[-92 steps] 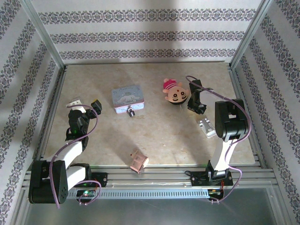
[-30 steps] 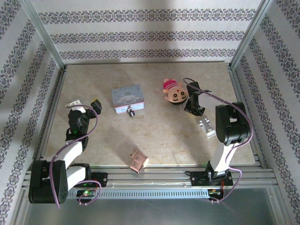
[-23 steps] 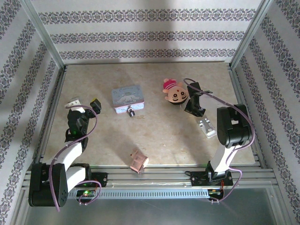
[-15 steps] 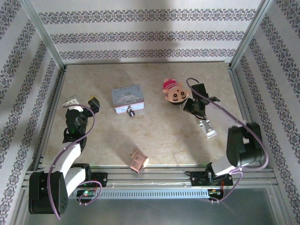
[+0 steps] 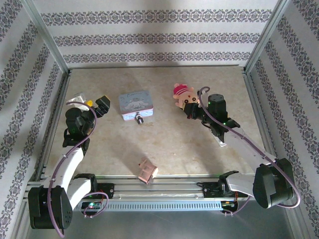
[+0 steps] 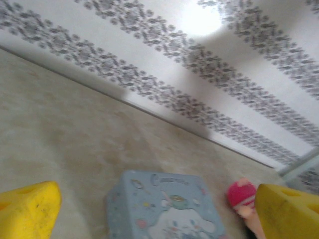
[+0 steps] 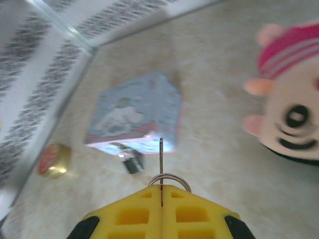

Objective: Unlock a padlock with a key

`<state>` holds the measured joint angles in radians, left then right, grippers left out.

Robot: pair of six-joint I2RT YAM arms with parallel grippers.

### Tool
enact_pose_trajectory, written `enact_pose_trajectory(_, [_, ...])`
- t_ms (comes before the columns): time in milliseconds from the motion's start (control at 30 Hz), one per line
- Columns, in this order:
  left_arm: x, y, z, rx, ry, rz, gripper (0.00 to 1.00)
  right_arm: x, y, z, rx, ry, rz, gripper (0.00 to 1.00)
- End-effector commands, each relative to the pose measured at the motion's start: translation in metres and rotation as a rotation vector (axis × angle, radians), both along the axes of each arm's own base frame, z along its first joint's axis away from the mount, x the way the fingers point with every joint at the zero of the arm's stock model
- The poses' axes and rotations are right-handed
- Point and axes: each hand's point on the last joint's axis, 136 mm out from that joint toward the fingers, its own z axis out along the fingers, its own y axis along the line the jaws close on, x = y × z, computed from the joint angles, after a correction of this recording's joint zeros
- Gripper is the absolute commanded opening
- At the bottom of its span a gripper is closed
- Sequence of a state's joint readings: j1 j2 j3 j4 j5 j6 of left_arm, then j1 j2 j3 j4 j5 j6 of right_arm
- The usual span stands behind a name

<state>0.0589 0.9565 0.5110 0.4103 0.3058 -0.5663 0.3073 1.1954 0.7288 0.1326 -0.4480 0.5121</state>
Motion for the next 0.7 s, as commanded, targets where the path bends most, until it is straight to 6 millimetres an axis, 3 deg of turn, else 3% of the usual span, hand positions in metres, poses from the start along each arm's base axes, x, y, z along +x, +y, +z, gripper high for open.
enact_pose_trajectory(0, [-0.005, -0.031, 0.045, -0.09, -0.082, -0.169, 0.99, -0.016, 0.032, 0.051, 0.124, -0.186, 0.182, 0.0])
enact_pose_trajectory(267, [-0.02, -0.086, 0.095, -0.118, -0.144, -0.433, 0.99, -0.041, 0.072, 0.086, 0.2, -0.277, 0.38, 0.0])
enact_pose_trajectory(400, [-0.035, -0.123, 0.115, -0.087, -0.179, -0.582, 0.99, -0.05, 0.087, 0.098, 0.23, -0.295, 0.455, 0.0])
enact_pose_trajectory(467, [-0.044, -0.146, 0.118, -0.06, -0.173, -0.681, 0.97, -0.053, 0.093, 0.103, 0.24, -0.297, 0.485, 0.0])
enact_pose_trajectory(667, [-0.056, -0.19, 0.107, 0.011, -0.082, -0.879, 0.75, -0.057, 0.104, 0.105, 0.262, -0.269, 0.547, 0.0])
